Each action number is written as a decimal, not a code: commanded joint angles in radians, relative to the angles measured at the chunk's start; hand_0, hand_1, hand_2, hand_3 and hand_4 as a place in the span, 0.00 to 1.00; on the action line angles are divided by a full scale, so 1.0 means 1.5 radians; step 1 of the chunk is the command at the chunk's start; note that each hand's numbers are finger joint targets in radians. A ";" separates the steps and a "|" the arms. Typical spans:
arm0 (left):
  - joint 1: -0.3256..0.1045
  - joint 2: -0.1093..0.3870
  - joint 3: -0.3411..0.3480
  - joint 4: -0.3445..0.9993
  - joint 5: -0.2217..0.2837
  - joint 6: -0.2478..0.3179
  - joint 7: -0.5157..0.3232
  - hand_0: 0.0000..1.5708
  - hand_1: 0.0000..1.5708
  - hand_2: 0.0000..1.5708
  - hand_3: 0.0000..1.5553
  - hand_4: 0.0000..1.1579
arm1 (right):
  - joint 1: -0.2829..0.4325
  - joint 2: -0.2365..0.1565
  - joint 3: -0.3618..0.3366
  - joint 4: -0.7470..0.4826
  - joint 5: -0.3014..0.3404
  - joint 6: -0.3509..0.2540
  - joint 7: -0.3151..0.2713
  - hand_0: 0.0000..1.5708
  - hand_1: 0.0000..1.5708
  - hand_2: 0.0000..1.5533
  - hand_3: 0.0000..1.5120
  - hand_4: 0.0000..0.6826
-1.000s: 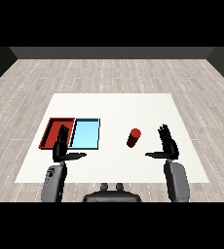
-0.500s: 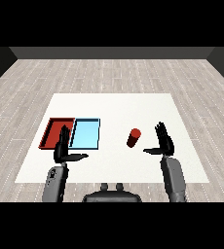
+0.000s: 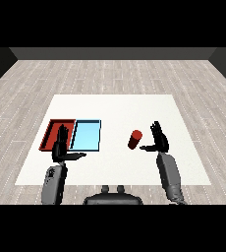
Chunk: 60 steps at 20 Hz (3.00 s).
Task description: Pick the red can and put it in the red box
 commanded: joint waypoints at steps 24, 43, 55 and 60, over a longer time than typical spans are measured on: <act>-0.032 0.006 0.020 0.019 0.015 -0.001 -0.002 0.00 0.00 0.00 0.00 0.00 | -0.125 0.049 0.000 0.294 -0.014 -0.022 -0.144 0.00 0.00 0.00 0.00 0.00; 0.050 0.018 0.021 -0.038 0.047 -0.047 -0.008 0.00 0.00 0.00 0.00 0.00 | -0.210 0.029 -0.008 0.395 -0.020 -0.024 -0.152 0.00 0.00 0.00 0.00 0.00; 0.010 -0.006 0.000 -0.021 0.002 0.004 -0.005 0.00 0.00 0.00 0.00 0.00 | -0.239 0.041 -0.009 0.453 -0.023 -0.034 -0.175 0.00 0.00 0.00 0.00 0.00; 0.045 -0.017 -0.012 -0.053 0.015 -0.006 0.013 0.00 0.00 0.00 0.00 0.00 | -0.176 0.071 0.041 0.327 -0.021 -0.071 -0.120 0.00 0.00 0.00 0.00 0.00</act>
